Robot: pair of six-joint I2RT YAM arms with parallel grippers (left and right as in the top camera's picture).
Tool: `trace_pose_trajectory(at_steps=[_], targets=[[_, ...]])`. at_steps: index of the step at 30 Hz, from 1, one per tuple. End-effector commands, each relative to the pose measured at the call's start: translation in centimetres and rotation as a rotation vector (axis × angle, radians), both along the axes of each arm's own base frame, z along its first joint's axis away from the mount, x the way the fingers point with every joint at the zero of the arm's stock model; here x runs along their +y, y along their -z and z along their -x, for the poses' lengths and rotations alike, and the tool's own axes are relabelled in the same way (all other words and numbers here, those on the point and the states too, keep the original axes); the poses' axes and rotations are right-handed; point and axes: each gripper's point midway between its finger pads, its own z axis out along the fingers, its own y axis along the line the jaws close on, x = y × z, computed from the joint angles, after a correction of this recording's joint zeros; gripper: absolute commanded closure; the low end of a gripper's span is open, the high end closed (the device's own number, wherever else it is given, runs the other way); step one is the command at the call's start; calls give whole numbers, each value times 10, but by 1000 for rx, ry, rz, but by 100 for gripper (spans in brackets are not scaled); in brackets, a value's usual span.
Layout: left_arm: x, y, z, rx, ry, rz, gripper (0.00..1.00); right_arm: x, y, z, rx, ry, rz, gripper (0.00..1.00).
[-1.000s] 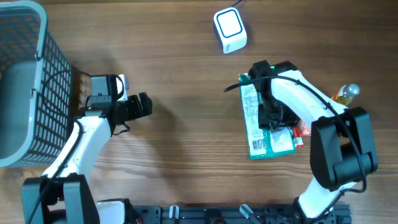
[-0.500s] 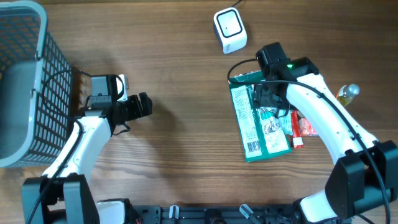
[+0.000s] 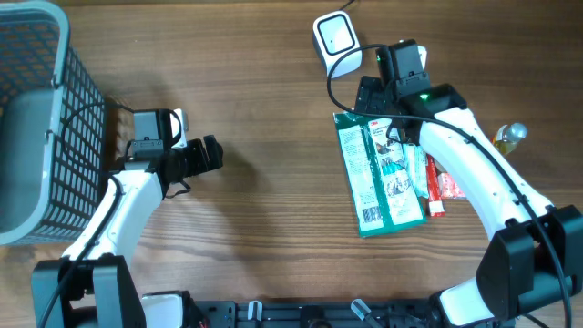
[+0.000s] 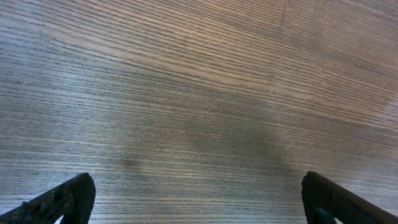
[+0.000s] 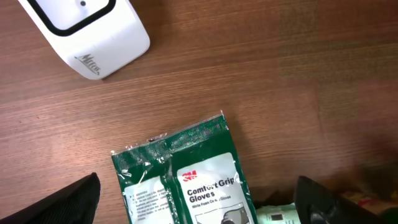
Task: Scan the item barcode
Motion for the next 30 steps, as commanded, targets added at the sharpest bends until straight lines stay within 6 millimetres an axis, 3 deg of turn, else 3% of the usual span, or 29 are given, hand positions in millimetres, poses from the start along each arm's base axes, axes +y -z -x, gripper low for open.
trace_pose_trajectory(at_steps=[1,11,15,18,19,23,24,27,30], targets=[[0,-3,-4,-12,14,0,0,3,-4,-3,-13,-4,-6,0],[0,-3,-4,-12,13,0,0,3,-4,-3,-13,-5,-6,0],[0,-3,-4,-12,14,0,0,3,-21,-1,-53,-7,-20,0],[0,-3,-4,-12,14,0,0,1,-59,5,-140,-6,-48,0],[0,-3,-4,-12,14,0,0,0,-84,10,-200,-6,-68,0],[0,-3,-4,-12,14,0,0,-8,-152,34,-369,-7,-124,0],[0,-3,-4,-12,14,0,0,-13,-180,48,-441,-6,-147,0],[0,-3,-4,-12,14,0,0,-19,-210,67,-524,-6,-175,0],[0,-3,-4,-12,13,0,0,-29,-245,97,-624,-6,-207,0]])
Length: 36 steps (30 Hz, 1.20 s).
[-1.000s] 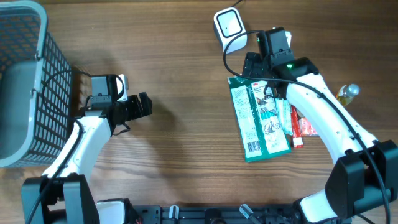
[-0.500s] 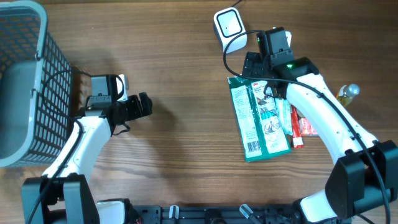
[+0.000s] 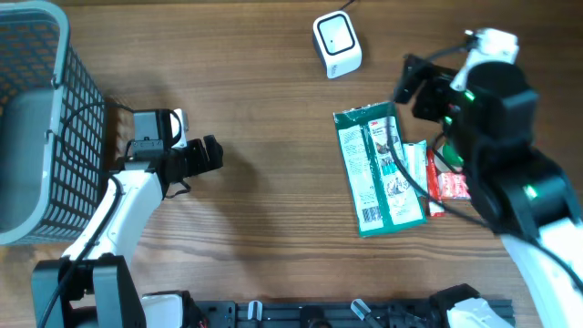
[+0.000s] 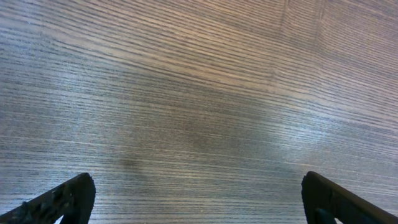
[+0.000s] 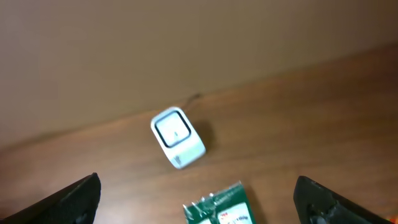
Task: Scan the item barcode
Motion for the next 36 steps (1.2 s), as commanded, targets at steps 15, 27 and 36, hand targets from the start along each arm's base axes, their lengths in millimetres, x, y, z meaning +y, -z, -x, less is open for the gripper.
trace_pose_trajectory(at_steps=[15,27,36], targets=[[0,-3,-4,-11,14,0,0,-54,-77,177,-733,-50,154,0],[0,-3,-4,-11,14,0,0,-53,-18,159,-1020,-35,111,0],[0,-3,-4,-11,14,0,0,-52,98,111,-763,-49,70,1]])
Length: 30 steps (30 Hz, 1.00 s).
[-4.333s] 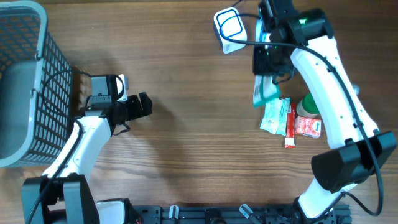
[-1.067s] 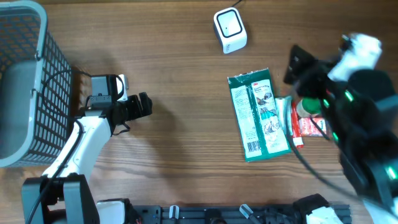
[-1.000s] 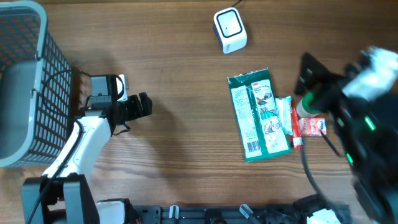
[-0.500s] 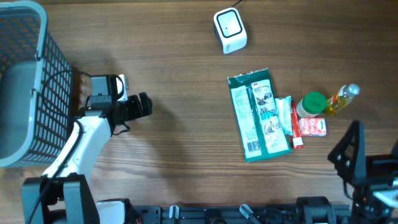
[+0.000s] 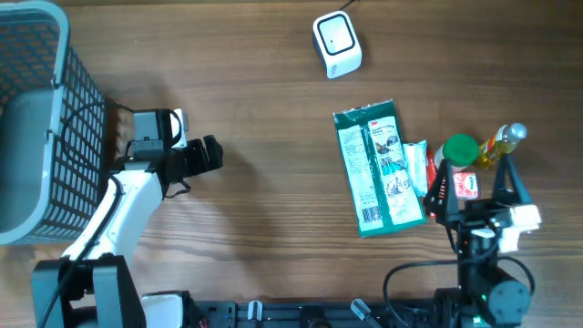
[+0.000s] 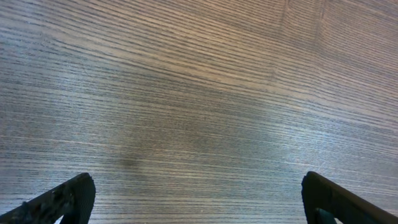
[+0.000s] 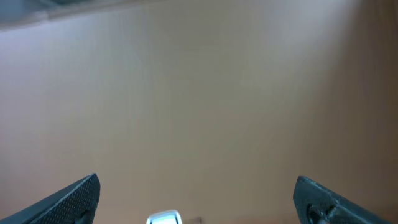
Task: Scan the item barcode
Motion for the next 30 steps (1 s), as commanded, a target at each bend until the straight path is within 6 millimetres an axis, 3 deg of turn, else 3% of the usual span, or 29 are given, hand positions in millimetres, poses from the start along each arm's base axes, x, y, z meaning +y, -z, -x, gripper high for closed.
trace_pose_trajectory(at_steps=[1,6,11,30], targets=[[0,-3,-4,-12,13,0,0,2,28,-8,104,-18,-10,0],[0,-3,-4,-12,14,0,0,5,98,-19,387,-21,39,0],[0,-3,-4,-12,13,0,0,19,97,-17,367,-76,198,0],[0,-3,-4,-12,14,0,0,19,98,-17,370,-77,190,0]])
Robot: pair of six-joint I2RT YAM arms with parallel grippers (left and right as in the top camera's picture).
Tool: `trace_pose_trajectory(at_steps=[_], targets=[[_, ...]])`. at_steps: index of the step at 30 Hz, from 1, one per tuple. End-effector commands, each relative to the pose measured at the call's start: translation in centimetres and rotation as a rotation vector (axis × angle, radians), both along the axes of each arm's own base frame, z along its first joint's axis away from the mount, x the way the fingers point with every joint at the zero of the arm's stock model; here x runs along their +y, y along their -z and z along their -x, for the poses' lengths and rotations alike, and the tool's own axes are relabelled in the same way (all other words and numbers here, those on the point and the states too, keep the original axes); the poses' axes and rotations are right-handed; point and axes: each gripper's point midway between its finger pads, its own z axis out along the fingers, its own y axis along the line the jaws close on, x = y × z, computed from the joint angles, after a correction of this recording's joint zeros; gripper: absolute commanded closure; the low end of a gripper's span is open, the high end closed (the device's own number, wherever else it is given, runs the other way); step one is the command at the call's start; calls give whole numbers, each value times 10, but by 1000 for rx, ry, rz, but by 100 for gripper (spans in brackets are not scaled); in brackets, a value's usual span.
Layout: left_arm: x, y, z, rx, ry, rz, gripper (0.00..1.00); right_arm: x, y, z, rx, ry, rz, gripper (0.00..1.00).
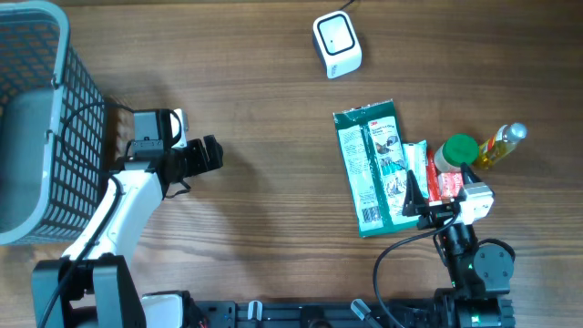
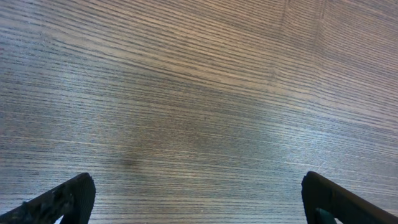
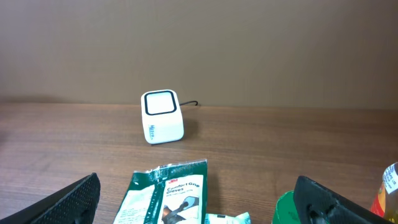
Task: Scan the item barcode
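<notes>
The white barcode scanner [image 1: 335, 44] stands at the far side of the table and shows as a white box [image 3: 161, 116] in the right wrist view. A green glove packet [image 1: 378, 169] lies flat in front of it, its near part [image 3: 168, 196] between my right fingers' sightline. My right gripper [image 1: 441, 189] is open and empty at the near end of the item pile, facing the scanner. My left gripper [image 1: 211, 153] is open over bare wood [image 2: 199, 112], holding nothing.
Beside the glove packet lie a small white-green pack [image 1: 416, 173], a red packet [image 1: 451, 187], a green-lidded container [image 1: 455, 150] and a yellow bottle [image 1: 499, 146]. A grey wire basket [image 1: 64, 100] fills the far left, next to the left arm.
My right wrist camera faced the wall; now it looks level across the table at the scanner and glove packet. The gripper sits slightly further left, at the pile's near end. The left arm is unmoved.
My right gripper was open over the glove packet's far end beside the scanner. Then it was raised and further right. Then the arm stood folded at the front edge, facing the wall. Now it sits low behind the items, empty. The left arm stayed put.
</notes>
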Motion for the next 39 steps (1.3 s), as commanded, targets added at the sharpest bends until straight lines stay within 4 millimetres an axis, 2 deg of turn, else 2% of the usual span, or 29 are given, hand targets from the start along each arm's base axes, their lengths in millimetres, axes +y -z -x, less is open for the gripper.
trace_pose_trajectory(at_steps=[1,7,9,11,16,17,21,26,30,36,39], targets=[[0,-3,-4,-12,14,0,0,2,-4,1,-19,-14,10,0],[0,-3,-4,-9,13,0,0,2,-4,1,-19,-14,10,0],[0,-10,-5,-33,14,-1,0,2,-4,1,-18,-14,10,0],[-1,-27,-7,-87,16,-4,0,2,-4,1,-18,-14,10,0],[-1,-109,-6,-344,16,-16,0,2,-4,1,-18,-14,10,0],[-1,-135,-2,-426,16,-20,0,2,-4,1,-18,-14,10,0],[-2,-202,21,-649,16,-31,0,2,-4,1,-19,-14,10,0],[-3,-257,56,-850,14,-42,0,2,-4,1,-18,-14,10,0],[-4,-262,80,-872,14,-43,0,2,-4,1,-19,-14,10,0],[-3,-249,126,-899,-1,-57,0,2,-4,1,-18,-14,10,0],[-3,-241,136,-966,0,-58,0,2,-4,1,-19,-14,11,0]])
